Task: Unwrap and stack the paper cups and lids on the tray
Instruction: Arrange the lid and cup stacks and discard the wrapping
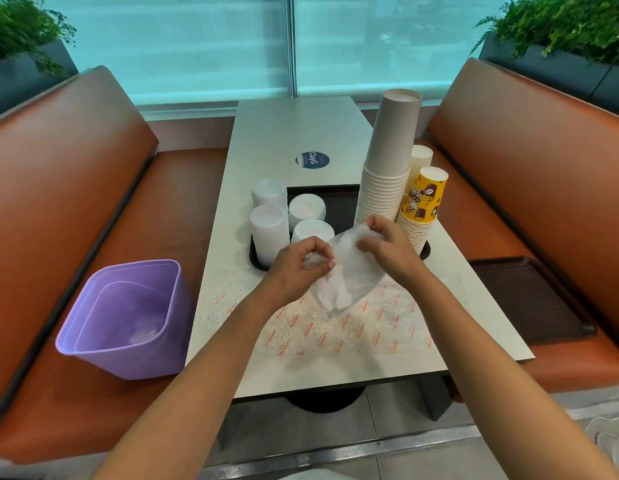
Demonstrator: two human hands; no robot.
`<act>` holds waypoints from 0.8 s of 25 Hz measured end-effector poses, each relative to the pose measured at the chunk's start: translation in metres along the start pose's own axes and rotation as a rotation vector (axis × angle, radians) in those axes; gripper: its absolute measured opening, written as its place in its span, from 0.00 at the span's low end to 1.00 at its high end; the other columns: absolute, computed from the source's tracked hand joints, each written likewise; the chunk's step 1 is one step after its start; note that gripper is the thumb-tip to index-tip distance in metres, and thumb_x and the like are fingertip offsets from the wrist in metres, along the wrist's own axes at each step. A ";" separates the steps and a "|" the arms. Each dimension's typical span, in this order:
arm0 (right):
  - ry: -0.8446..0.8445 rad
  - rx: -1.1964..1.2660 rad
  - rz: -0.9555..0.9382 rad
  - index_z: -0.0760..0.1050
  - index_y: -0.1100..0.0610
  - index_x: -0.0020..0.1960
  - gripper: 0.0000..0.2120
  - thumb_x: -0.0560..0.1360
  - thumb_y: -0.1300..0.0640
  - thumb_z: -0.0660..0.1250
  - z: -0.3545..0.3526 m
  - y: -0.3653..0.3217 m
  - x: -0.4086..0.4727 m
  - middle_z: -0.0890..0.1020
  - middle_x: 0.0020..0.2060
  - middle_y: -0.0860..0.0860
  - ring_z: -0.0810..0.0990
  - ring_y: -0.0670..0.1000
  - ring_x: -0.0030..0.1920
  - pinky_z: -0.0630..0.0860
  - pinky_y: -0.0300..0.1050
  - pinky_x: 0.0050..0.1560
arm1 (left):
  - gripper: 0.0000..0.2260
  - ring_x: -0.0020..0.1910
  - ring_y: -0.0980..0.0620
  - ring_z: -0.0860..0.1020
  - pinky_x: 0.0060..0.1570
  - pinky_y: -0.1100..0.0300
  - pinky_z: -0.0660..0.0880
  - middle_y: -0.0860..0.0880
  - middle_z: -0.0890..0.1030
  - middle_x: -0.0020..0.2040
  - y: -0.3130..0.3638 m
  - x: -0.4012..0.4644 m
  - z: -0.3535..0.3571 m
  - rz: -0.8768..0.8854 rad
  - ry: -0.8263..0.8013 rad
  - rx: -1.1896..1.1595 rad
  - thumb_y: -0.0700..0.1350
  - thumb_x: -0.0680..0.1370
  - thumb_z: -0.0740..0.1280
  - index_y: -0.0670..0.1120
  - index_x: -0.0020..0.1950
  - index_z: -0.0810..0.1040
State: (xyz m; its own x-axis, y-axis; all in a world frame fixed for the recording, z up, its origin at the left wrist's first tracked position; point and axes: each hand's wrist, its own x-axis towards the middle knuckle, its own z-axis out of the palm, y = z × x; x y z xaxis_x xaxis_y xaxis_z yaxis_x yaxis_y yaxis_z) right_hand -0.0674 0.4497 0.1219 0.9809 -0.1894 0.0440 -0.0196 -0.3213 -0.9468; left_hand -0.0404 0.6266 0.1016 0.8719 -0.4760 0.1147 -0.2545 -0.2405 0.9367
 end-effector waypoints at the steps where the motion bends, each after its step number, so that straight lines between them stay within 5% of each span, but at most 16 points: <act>1: -0.014 0.005 0.007 0.74 0.53 0.43 0.02 0.74 0.58 0.66 0.001 -0.001 -0.001 0.77 0.39 0.50 0.77 0.51 0.43 0.75 0.42 0.43 | 0.10 0.46 0.58 0.76 0.50 0.64 0.73 0.56 0.78 0.43 0.001 0.001 0.000 -0.005 0.000 0.003 0.38 0.75 0.70 0.52 0.40 0.75; 6: 0.283 -0.032 -0.040 0.69 0.52 0.34 0.15 0.79 0.57 0.62 0.005 0.001 -0.005 0.72 0.30 0.48 0.71 0.45 0.33 0.68 0.35 0.33 | 0.11 0.37 0.66 0.78 0.43 0.72 0.74 0.54 0.79 0.41 0.003 0.005 -0.003 -0.028 0.037 0.003 0.35 0.76 0.67 0.50 0.41 0.76; 10: 0.462 0.108 -0.084 0.68 0.54 0.35 0.14 0.79 0.59 0.61 0.012 0.005 -0.007 0.71 0.31 0.50 0.68 0.43 0.34 0.66 0.37 0.35 | 0.03 0.49 0.53 0.78 0.49 0.58 0.77 0.51 0.79 0.47 0.011 0.009 0.004 -0.149 0.329 -0.263 0.43 0.79 0.64 0.50 0.49 0.75; 13: 0.550 0.225 -0.123 0.75 0.65 0.46 0.09 0.80 0.62 0.60 0.020 0.004 -0.010 0.73 0.38 0.62 0.70 0.45 0.36 0.69 0.30 0.38 | 0.33 0.63 0.47 0.72 0.63 0.49 0.71 0.48 0.73 0.64 0.014 0.011 0.014 -0.306 0.270 -0.463 0.66 0.68 0.67 0.52 0.68 0.67; 15: 0.547 0.221 -0.126 0.74 0.66 0.47 0.09 0.80 0.61 0.59 0.024 0.005 -0.012 0.74 0.38 0.59 0.71 0.45 0.36 0.67 0.25 0.37 | 0.43 0.63 0.49 0.73 0.65 0.48 0.70 0.49 0.75 0.64 0.010 0.011 0.023 -0.351 0.138 -0.513 0.72 0.58 0.70 0.53 0.67 0.70; 18: 0.500 0.247 -0.089 0.69 0.56 0.39 0.13 0.81 0.60 0.56 0.026 0.009 -0.012 0.71 0.33 0.49 0.70 0.40 0.32 0.67 0.28 0.32 | 0.22 0.55 0.50 0.78 0.60 0.53 0.74 0.49 0.81 0.53 0.009 0.017 0.030 -0.365 0.278 -0.605 0.61 0.69 0.72 0.48 0.56 0.78; 20: 0.457 0.295 -0.045 0.65 0.55 0.35 0.16 0.82 0.60 0.55 0.024 0.017 -0.011 0.67 0.29 0.49 0.67 0.39 0.27 0.65 0.32 0.29 | 0.07 0.45 0.55 0.79 0.45 0.66 0.78 0.51 0.81 0.43 0.008 0.021 0.028 -0.348 0.431 -0.677 0.49 0.76 0.68 0.46 0.46 0.79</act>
State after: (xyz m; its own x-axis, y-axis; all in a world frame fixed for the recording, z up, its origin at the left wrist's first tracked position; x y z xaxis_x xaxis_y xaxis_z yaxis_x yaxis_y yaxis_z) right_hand -0.0738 0.4685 0.0979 0.7943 -0.5864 0.1587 0.1403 -0.0771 -0.9871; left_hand -0.0355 0.5911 0.1021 0.9709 -0.0744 -0.2278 0.2396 0.3068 0.9211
